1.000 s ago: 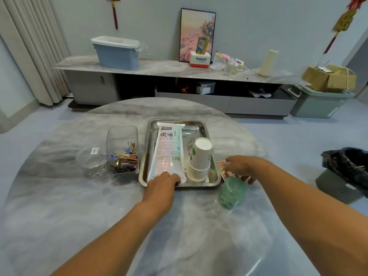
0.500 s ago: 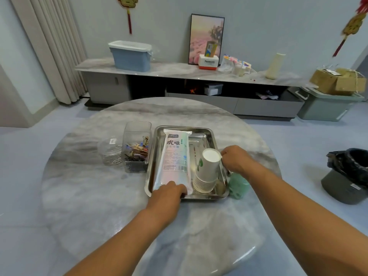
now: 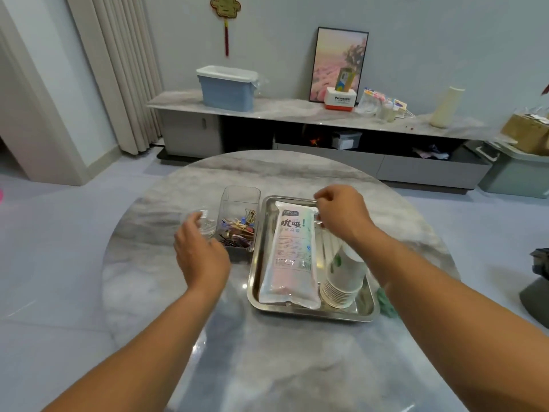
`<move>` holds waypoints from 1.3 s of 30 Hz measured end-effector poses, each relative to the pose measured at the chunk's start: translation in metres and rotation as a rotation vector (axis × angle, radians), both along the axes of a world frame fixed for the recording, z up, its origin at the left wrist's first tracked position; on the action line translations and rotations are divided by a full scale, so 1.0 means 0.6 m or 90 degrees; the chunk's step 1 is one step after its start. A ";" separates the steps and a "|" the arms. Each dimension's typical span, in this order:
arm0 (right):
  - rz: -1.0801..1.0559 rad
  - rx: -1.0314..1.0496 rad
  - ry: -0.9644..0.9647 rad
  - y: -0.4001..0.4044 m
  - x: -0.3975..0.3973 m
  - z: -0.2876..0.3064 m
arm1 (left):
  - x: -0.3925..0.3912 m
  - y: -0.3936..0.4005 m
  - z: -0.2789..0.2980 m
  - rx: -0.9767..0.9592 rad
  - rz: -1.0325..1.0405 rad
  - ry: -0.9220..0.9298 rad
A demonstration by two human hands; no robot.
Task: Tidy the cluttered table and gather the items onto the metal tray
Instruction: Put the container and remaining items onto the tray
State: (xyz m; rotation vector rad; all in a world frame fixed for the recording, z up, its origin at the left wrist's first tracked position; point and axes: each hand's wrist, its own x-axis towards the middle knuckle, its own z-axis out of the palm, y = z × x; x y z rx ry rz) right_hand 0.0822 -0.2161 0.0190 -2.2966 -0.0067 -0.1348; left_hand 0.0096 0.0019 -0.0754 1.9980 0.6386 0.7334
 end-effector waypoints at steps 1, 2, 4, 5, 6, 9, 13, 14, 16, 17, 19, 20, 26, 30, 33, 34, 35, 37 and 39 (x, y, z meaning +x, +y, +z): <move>0.033 0.012 0.028 0.028 0.001 0.001 | 0.012 0.021 -0.003 -0.009 0.016 0.043; 0.065 0.013 0.067 0.058 0.004 -0.002 | 0.024 0.044 -0.008 -0.013 0.019 0.080; 0.116 0.003 0.156 0.108 0.012 -0.015 | 0.047 0.088 -0.020 -0.012 -0.016 0.135; 0.134 -0.005 0.195 0.128 0.018 -0.022 | 0.058 0.107 -0.028 -0.006 -0.043 0.163; 0.145 -0.017 0.223 0.144 0.027 -0.031 | 0.069 0.124 -0.036 0.001 -0.071 0.193; 0.154 -0.058 0.270 0.180 0.065 -0.055 | 0.101 0.164 -0.062 0.024 -0.156 0.269; 0.161 -0.105 0.282 0.198 0.096 -0.082 | 0.134 0.194 -0.082 0.083 -0.263 0.288; 0.157 -0.115 0.268 0.199 0.101 -0.089 | 0.142 0.195 -0.084 0.101 -0.284 0.281; 0.156 -0.129 0.236 0.200 0.105 -0.097 | 0.151 0.193 -0.086 0.113 -0.304 0.251; 0.160 -0.131 0.223 0.201 0.105 -0.097 | 0.150 0.192 -0.085 0.106 -0.297 0.233; 0.156 -0.113 0.203 0.198 0.109 -0.082 | 0.149 0.188 -0.082 0.091 -0.264 0.194; 0.148 -0.099 0.192 0.191 0.114 -0.068 | 0.149 0.185 -0.079 0.093 -0.246 0.176; 0.091 -0.089 0.120 0.108 0.159 0.062 | 0.172 0.146 -0.015 0.075 -0.218 0.065; -0.012 -0.106 0.106 0.013 0.177 0.113 | 0.209 0.033 0.043 0.044 -0.372 0.029; -0.064 -0.177 0.095 -0.054 0.188 0.125 | 0.227 -0.062 0.050 0.016 -0.481 0.051; -0.077 -0.199 0.093 -0.073 0.191 0.127 | 0.230 -0.089 0.045 0.005 -0.502 0.066; -0.086 -0.208 0.094 -0.090 0.194 0.129 | 0.232 -0.111 0.039 -0.001 -0.512 0.081; -0.108 -0.214 0.098 -0.130 0.204 0.133 | 0.238 -0.152 0.022 -0.009 -0.524 0.102; -0.133 -0.218 0.109 -0.161 0.216 0.137 | 0.238 -0.181 0.003 -0.022 -0.549 0.109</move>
